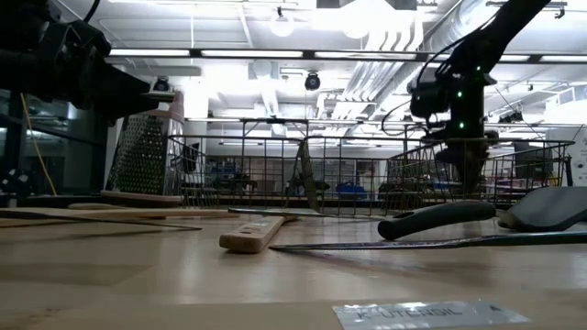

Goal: Pick & Place Kitchen Items
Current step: Put the top right blue table knife into the right mesh basket

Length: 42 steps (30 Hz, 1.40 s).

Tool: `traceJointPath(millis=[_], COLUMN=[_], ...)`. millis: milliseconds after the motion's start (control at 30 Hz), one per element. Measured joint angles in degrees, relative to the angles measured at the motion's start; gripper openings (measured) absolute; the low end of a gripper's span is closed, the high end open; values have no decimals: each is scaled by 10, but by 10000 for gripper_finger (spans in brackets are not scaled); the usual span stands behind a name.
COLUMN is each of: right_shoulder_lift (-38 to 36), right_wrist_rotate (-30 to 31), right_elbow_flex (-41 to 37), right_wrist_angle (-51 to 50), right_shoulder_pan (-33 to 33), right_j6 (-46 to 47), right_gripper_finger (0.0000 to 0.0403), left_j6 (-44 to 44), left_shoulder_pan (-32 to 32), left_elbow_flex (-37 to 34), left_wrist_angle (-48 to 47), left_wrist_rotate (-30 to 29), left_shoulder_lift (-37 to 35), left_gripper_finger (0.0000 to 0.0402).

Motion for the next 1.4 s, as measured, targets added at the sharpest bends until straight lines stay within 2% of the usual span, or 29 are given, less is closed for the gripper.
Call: traceJointPath(millis=[233, 467, 633, 1400], right_shoulder_lift=[46, 72, 91, 94], right_wrist_rotate=[-5, -51, -52, -65], right_elbow_flex=[0, 0, 0, 0], right_wrist_angle=[-8, -4, -3, 8], right_shoulder_pan=[1, 0, 0, 1], right_j6=[3, 18, 29, 61], right_gripper_finger=[30, 36, 34, 51], left_j6=[0, 0, 0, 0], left_shoulder_pan=[0, 0, 0, 0], left_elbow_flex=[0, 0, 0, 0], left_wrist_angle=[0, 0, 0, 0], left_wrist_rotate=[0, 0, 0, 0], left_shoulder_lift=[0, 0, 0, 0], left_gripper_finger=[241, 241, 241, 241])
